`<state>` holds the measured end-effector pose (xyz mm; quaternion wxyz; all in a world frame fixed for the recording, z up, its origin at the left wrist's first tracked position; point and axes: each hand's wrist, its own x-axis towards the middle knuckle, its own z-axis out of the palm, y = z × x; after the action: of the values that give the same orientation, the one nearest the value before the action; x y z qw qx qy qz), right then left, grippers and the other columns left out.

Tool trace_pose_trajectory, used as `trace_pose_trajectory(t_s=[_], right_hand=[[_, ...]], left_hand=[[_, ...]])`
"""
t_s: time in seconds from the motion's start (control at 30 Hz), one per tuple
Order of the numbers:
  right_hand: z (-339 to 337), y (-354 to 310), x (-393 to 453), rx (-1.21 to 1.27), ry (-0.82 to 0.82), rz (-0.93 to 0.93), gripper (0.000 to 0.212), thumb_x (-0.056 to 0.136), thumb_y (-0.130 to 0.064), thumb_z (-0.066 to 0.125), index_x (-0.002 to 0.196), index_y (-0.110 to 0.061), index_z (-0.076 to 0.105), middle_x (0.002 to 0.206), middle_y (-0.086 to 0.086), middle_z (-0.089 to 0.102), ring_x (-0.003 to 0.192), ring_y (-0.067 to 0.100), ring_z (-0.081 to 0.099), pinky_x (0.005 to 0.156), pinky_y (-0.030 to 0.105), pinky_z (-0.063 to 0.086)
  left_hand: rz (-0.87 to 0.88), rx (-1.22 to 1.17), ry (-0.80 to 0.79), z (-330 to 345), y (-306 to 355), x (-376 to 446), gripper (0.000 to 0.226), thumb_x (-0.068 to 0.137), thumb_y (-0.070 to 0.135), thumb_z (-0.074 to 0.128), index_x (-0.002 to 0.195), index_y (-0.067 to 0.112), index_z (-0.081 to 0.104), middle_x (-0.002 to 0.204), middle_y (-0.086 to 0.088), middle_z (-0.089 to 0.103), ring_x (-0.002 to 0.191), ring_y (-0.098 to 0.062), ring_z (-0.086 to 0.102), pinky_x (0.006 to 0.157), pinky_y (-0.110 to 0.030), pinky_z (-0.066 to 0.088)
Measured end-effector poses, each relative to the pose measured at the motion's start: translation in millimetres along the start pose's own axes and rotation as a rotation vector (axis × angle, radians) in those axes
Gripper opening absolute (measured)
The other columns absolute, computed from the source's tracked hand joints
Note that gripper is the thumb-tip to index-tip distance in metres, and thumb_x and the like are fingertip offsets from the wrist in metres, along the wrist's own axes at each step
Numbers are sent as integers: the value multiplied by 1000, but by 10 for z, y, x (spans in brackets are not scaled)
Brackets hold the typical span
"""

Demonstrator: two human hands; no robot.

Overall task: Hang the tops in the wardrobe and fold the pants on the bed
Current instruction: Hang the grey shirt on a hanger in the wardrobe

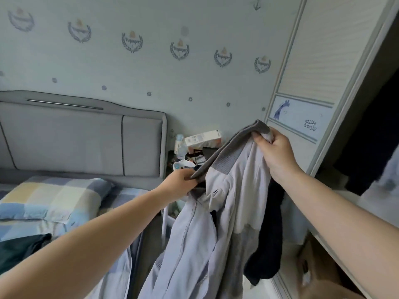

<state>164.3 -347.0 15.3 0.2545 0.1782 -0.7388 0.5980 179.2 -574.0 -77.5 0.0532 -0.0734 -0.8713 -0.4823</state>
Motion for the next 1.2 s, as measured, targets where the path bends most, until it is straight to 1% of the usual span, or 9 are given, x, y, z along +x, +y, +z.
trace_pose_trajectory(t_s=[0.17,0.37,0.5,0.63,0.7,0.8,0.93,1.07,1.2], right_hand=[[-711,179,81,-51,106,39,20,88,-28,65,75,-42,69,88,4,71,90,18,65,94,39,48],[-1781,569,203,-121,255,142,10,90,-27,63,82,-30,68,87,-5,70,88,15,66,80,30,51],[-2265,792,327,-103,348,220,12,90,-28,63,79,-28,66,87,-2,69,79,12,63,74,26,48],[-2659,852,496,-81,421,212,17,91,-25,62,74,-29,64,78,-8,65,76,9,59,73,24,46],[-2801,817,574,-78,445,188,17,91,-27,62,74,-32,64,78,-12,65,74,3,59,66,19,44],[-3020,798,716,-76,473,153,16,91,-27,61,75,-29,65,80,-10,67,75,5,60,68,21,46],[-3124,767,913,-66,493,137,17,90,-27,62,74,-28,65,78,-10,66,77,6,60,70,22,47],[-3234,792,1151,-72,512,121,16,90,-28,63,74,-28,65,76,-13,67,78,4,61,72,20,48],[-3393,876,1408,-99,540,110,13,90,-27,63,77,-27,66,78,-12,66,79,5,61,70,21,47]], left_hand=[[52,526,-51,222,342,400,21,87,20,51,103,19,64,92,-2,64,86,-23,59,71,-30,48],[87,-323,-79,590,989,705,26,95,-7,35,98,17,45,95,-6,61,63,-8,65,57,-20,54],[342,-299,-68,947,1421,878,33,95,-13,30,93,19,39,85,-4,57,57,-13,56,46,-14,42],[403,-228,-104,1281,1775,1087,54,90,-12,30,75,28,63,70,-2,54,48,-5,37,42,-12,29],[362,-189,-199,1375,1854,1171,63,89,-11,30,72,33,72,67,8,61,52,-4,46,48,-11,40],[335,-19,-317,1572,2012,1322,57,89,-9,32,99,31,72,105,2,68,94,-15,65,86,-23,53],[425,112,-354,1784,2050,1485,32,96,14,51,126,22,58,112,10,63,97,5,60,80,-7,46],[550,94,-356,1992,2027,1770,57,75,28,80,118,39,44,115,25,51,101,15,52,85,-7,45],[816,157,-263,2149,2064,2184,49,77,21,78,107,47,50,109,26,58,100,-1,57,84,-21,48]])
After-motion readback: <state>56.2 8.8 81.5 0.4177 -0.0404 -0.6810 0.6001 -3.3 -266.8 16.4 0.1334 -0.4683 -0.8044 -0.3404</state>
